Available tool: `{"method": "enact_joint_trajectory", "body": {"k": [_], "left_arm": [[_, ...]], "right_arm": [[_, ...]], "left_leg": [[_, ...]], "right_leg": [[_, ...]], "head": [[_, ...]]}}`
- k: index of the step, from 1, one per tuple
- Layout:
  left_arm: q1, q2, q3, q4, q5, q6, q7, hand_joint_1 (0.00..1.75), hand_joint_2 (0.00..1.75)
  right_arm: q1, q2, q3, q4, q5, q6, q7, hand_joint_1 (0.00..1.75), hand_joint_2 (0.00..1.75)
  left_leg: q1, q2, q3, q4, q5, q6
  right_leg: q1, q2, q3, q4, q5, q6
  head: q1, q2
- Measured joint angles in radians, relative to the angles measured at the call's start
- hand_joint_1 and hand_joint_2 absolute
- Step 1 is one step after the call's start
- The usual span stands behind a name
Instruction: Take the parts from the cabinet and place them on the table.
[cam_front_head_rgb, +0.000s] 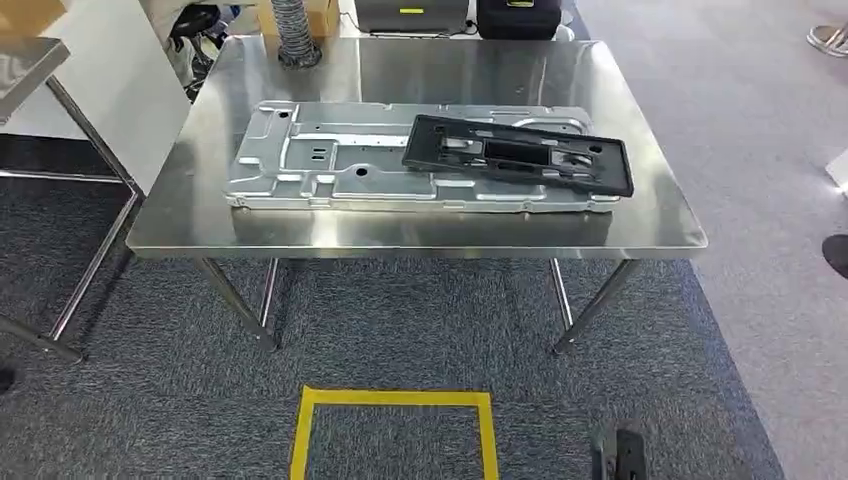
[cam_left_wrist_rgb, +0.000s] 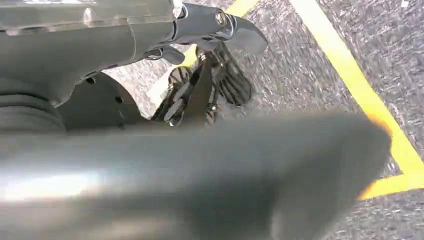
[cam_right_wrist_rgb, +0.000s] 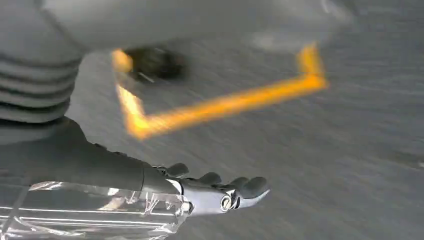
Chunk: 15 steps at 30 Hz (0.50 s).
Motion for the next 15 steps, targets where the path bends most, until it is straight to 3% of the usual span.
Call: {"method": "enact_joint_trajectory", "body": {"k": [1, 2, 3, 4, 5, 7, 8, 12, 13, 14, 15], "left_arm": [[0.001, -0.002, 0.000, 0.000, -0.003, 0.001, 0.000, 0.00, 1.75], [0.003, -0.002, 0.000, 0.000, -0.006, 0.003, 0.000, 0.00, 1.75], [0.005, -0.002, 0.000, 0.000, -0.010, 0.003, 0.002, 0.00, 1.75], [0.007, -0.003, -0.002, 0.000, -0.017, 0.003, 0.005, 0.00, 0.00], [0.007, -0.004, -0.003, 0.000, -0.022, 0.003, 0.008, 0.00, 0.00], [0.008, -0.007, -0.014, 0.000, -0.040, -0.009, 0.005, 0.00, 0.00], [0.007, -0.010, -0.021, 0.000, -0.044, -0.015, 0.002, 0.00, 0.00], [0.004, -0.013, -0.031, 0.000, -0.059, 0.031, 0.023, 0.00, 0.00], [0.006, -0.013, -0.035, 0.000, -0.061, 0.036, 0.023, 0.00, 0.00], [0.006, -0.013, -0.038, 0.000, -0.063, 0.036, 0.023, 0.00, 0.00], [0.006, -0.013, -0.041, 0.000, -0.067, 0.033, 0.021, 0.00, 0.00]], "right_arm": [[0.007, 0.000, -0.018, 0.032, -0.010, 0.002, 0.068, 0.00, 1.75], [0.015, 0.002, -0.030, 0.056, -0.012, -0.002, 0.123, 0.00, 1.75], [0.024, 0.004, -0.041, 0.084, -0.011, -0.009, 0.199, 0.00, 1.75], [0.035, 0.008, -0.049, 0.102, -0.004, -0.016, 0.265, 0.00, 1.75], [0.046, 0.012, -0.052, 0.116, 0.007, -0.024, 0.312, 0.00, 1.75], [0.059, 0.022, -0.053, 0.138, 0.036, -0.038, 0.360, 0.00, 1.75], [0.060, 0.025, -0.053, 0.143, 0.046, -0.045, 0.370, 0.00, 1.75], [0.068, 0.050, -0.048, 0.166, 0.108, -0.111, 0.410, 0.00, 1.75], [0.070, 0.062, -0.046, 0.172, 0.118, -0.114, 0.417, 0.00, 1.75], [0.070, 0.069, -0.042, 0.174, 0.127, -0.117, 0.421, 0.00, 1.75], [0.071, 0.074, -0.037, 0.178, 0.133, -0.109, 0.423, 0.00, 1.75]], "left_leg": [[-0.003, 0.000, -0.003, 0.000, 0.000, 0.001], [-0.004, 0.000, -0.004, 0.002, 0.000, 0.001], [-0.005, -0.001, -0.004, 0.003, 0.000, 0.001], [-0.005, -0.002, -0.004, 0.005, -0.001, 0.001], [-0.006, -0.004, -0.003, 0.006, -0.002, 0.000], [-0.007, -0.005, -0.001, 0.006, -0.003, -0.003], [-0.013, -0.003, -0.002, 0.008, -0.005, -0.009], [-0.010, -0.001, 0.002, 0.003, -0.002, -0.032], [-0.007, -0.001, -0.001, 0.017, -0.014, -0.038], [-0.007, -0.002, -0.017, 0.054, -0.045, -0.044], [-0.004, -0.002, -0.052, 0.134, -0.094, -0.049]], "right_leg": [[-0.002, 0.000, -0.056, 0.120, -0.054, 0.005], [-0.003, 0.000, -0.089, 0.190, -0.075, 0.006], [-0.004, 0.000, -0.098, 0.211, -0.071, 0.007], [-0.004, 0.000, -0.083, 0.179, -0.045, 0.004], [-0.004, 0.000, -0.047, 0.107, -0.004, 0.000], [-0.002, -0.001, 0.053, -0.093, 0.076, -0.014], [0.006, -0.001, 0.062, -0.118, 0.068, -0.019], [0.008, 0.000, 0.061, -0.129, 0.080, -0.038], [0.000, -0.002, 0.066, -0.139, 0.088, -0.043], [0.000, -0.002, 0.066, -0.141, 0.089, -0.050], [0.001, -0.002, 0.064, -0.140, 0.089, -0.051]], "head": [[-0.001, 0.000], [0.000, 0.000], [-0.001, 0.000], [0.000, 0.000], [-0.001, 0.000], [-0.001, 0.000], [-0.002, 0.000], [0.000, 0.000], [-0.003, 0.000], [-0.003, 0.000], [-0.006, 0.000]]}}
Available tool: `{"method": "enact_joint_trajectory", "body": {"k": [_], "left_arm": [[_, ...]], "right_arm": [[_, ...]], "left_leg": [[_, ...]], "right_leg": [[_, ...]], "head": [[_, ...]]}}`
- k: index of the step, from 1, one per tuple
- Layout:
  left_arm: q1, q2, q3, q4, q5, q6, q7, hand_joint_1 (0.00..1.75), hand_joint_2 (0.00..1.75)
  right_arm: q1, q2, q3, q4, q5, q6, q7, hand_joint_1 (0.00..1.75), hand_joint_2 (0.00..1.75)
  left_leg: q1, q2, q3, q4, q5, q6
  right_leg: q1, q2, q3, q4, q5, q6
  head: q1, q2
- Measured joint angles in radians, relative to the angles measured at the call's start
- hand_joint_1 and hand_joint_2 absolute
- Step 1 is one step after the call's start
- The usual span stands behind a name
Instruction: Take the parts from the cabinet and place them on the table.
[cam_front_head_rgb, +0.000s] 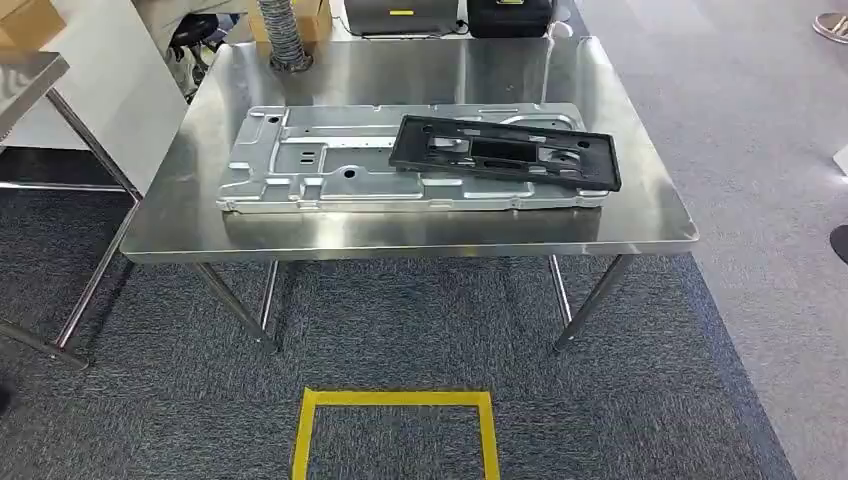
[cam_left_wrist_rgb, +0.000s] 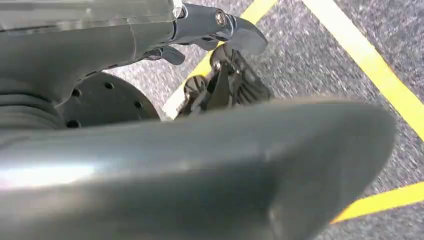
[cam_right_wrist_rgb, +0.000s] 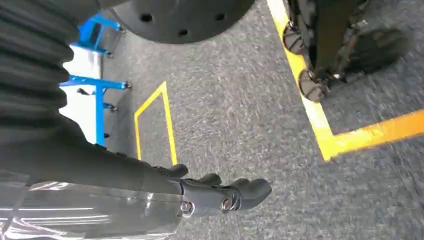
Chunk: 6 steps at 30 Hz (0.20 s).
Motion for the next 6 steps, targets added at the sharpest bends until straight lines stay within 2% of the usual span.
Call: {"method": "enact_joint_trajectory", "body": {"k": [1, 2, 3, 4, 5, 6], "left_arm": [[0.000, 0.000, -0.002, 0.000, -0.002, -0.010, -0.004, 0.00, 0.00], [0.001, 0.000, -0.004, 0.000, -0.003, -0.018, -0.008, 0.00, 0.00], [0.000, 0.000, -0.007, 0.000, -0.003, -0.023, -0.008, 0.00, 0.00], [0.000, 0.000, -0.009, 0.000, -0.004, -0.025, -0.008, 0.00, 0.00], [0.000, 0.000, -0.009, 0.000, -0.004, -0.026, -0.008, 0.00, 0.00], [-0.001, 0.000, -0.010, 0.000, -0.004, -0.029, -0.008, 0.00, 0.00]], "right_arm": [[0.001, 0.006, 0.005, 0.003, 0.002, 0.014, 0.000, 0.00, 1.75], [0.002, 0.009, 0.007, 0.006, 0.003, 0.024, 0.001, 0.00, 1.75], [0.002, 0.013, 0.009, 0.008, 0.003, 0.033, 0.001, 0.00, 1.75], [0.002, 0.015, 0.010, 0.010, 0.004, 0.040, -0.001, 0.00, 1.75], [0.003, 0.017, 0.013, 0.011, 0.007, 0.044, -0.002, 0.00, 1.75], [0.003, 0.017, 0.015, 0.011, 0.009, 0.048, -0.003, 0.00, 1.75]], "left_leg": [[0.002, 0.000, -0.039, 0.089, -0.044, -0.005], [0.003, 0.000, -0.072, 0.165, -0.073, -0.009], [0.004, 0.000, -0.089, 0.204, -0.078, -0.011], [0.007, 0.000, -0.080, 0.189, -0.058, -0.012], [0.009, 0.000, -0.049, 0.129, -0.021, -0.012], [0.011, 0.001, 0.004, 0.026, 0.029, -0.011]], "right_leg": [[0.001, 0.000, -0.001, 0.001, 0.000, -0.001], [0.001, -0.001, -0.004, 0.003, -0.001, -0.001], [0.001, -0.002, -0.005, 0.006, -0.001, -0.001], [0.001, -0.001, -0.005, 0.008, -0.001, -0.001], [0.001, 0.000, -0.005, 0.009, -0.001, -0.001], [0.001, 0.002, -0.004, 0.012, -0.003, 0.001]], "head": [[0.000, 0.000], [0.000, 0.000], [0.000, 0.000], [0.000, 0.000], [0.000, 0.000], [0.000, 0.000]]}}
